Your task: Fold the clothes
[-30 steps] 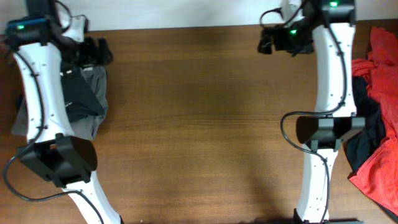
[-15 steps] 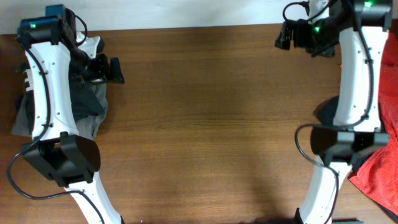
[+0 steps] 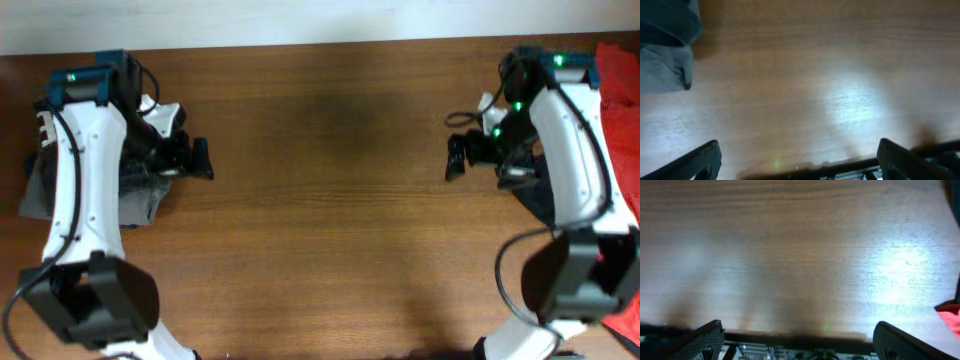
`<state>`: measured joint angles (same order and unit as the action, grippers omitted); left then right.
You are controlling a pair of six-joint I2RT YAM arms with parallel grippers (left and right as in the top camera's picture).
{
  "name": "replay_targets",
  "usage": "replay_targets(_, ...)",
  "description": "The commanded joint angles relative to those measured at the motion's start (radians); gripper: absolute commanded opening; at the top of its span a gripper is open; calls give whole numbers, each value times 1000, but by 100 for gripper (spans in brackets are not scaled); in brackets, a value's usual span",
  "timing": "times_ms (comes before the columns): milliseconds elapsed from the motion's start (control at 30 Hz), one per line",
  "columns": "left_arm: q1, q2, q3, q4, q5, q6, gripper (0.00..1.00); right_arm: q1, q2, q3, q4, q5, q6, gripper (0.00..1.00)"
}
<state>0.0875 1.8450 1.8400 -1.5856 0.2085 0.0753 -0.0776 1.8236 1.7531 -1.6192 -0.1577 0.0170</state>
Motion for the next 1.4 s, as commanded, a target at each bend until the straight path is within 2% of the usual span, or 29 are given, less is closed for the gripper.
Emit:
replay_targets(0,-17,-133,-141,60,-3,-15,99,5,-160,-130,49,15,-12,99)
replay_targets(200,-35,-395,-431,245,-3,-26,99,5,-452,-399,201,13,-13,99)
replay_targets(400,-35,-747,-698,405,-7,-31,99,5,-854,-618,369,12,-12,99)
replay_targets(567,-35,-1027,-844,511,-49,-37,99,5,-1166,-701,440,16,-12,99)
replay_targets(700,-35,-1173,-901,586,-51,-37,99,5,-1320,-706,445,16,-12,99)
replay_targets(900,-35,-1235,-902,576,-48,-37,99,5,-1415,-706,445,16,-12,99)
replay_targets(1367,-35,-1234,-903,575,-48,-37,99,5,-1416,-706,445,16,-12,99)
